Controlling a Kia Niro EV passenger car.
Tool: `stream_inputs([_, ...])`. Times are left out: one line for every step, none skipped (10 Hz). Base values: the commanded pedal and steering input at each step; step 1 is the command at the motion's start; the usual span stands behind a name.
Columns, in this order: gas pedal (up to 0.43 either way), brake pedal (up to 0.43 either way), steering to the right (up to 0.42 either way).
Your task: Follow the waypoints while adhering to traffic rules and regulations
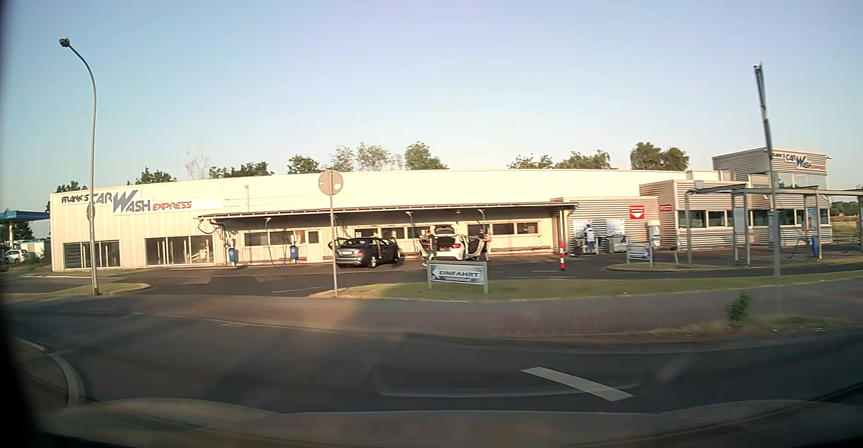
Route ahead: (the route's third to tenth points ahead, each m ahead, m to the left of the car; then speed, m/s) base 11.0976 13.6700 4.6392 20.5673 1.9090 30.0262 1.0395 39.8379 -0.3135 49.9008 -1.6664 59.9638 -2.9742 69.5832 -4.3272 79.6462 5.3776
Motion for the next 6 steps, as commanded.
stream_inputs([0.039,0.03,-0.341])
stream_inputs([0.039,0.03,-0.351])
stream_inputs([0.039,0.024,-0.362])
stream_inputs([0.039,0.03,-0.37])
stream_inputs([0.039,0.024,-0.376])
stream_inputs([0.039,0.024,-0.384])
